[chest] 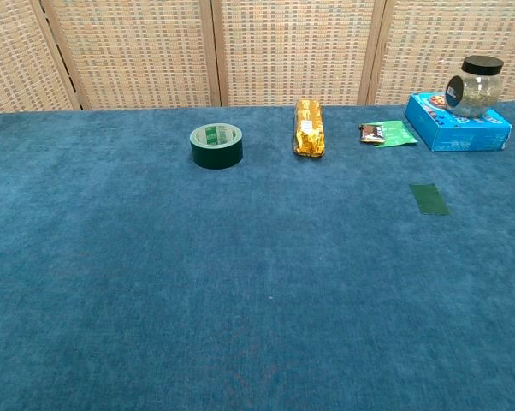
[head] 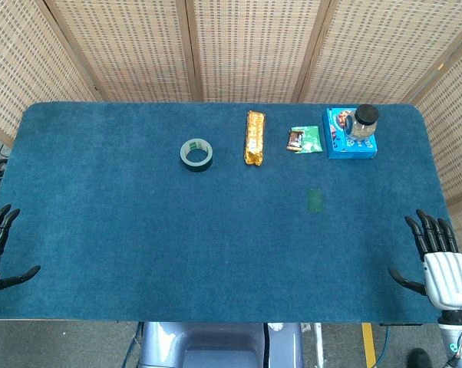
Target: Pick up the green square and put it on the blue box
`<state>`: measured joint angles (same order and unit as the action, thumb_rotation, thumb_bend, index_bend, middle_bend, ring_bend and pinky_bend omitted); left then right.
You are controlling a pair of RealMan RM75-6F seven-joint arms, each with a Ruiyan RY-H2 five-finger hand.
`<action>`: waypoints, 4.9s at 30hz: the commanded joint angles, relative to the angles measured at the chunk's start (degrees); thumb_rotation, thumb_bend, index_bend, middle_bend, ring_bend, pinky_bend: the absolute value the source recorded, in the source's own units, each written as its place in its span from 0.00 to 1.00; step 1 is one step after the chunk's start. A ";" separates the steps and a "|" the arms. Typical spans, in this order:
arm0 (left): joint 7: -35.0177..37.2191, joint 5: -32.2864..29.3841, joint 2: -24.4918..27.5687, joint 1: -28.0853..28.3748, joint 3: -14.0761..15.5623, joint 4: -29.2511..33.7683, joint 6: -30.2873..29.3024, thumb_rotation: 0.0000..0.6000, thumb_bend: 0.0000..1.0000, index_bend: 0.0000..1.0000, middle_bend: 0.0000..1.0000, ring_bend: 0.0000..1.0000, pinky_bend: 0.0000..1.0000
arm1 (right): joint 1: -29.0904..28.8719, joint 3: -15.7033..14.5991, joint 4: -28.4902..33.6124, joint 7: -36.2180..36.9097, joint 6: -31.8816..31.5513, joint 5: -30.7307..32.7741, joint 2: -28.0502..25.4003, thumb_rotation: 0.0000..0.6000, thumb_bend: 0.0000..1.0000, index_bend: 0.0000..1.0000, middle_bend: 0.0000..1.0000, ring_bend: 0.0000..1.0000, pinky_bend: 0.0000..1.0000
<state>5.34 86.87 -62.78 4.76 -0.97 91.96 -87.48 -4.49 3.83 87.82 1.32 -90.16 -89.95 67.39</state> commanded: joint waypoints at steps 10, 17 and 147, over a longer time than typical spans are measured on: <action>0.13 1.13 -0.67 -0.14 -0.29 -0.67 -0.82 1.00 0.00 0.00 0.00 0.00 0.00 | -1.57 -0.05 -0.11 1.70 2.70 -0.47 0.07 1.00 0.21 0.05 0.00 0.00 0.00; -0.60 2.78 -2.28 0.19 -0.33 -1.79 -1.38 1.00 0.00 0.00 0.00 0.00 0.00 | -10.25 2.94 -4.28 2.53 12.99 -0.26 2.39 1.00 0.21 0.15 0.00 0.00 0.00; -2.28 -4.41 -3.63 3.34 -2.77 -3.00 6.49 1.00 0.00 0.00 0.00 0.00 0.00 | -37.48 6.12 -38.45 -16.54 46.60 19.96 28.95 1.00 0.31 0.30 0.00 0.00 0.00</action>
<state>3.07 82.46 -66.40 8.09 -3.75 88.96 -80.99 -41.89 9.94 49.51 -15.11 -43.68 -70.10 96.21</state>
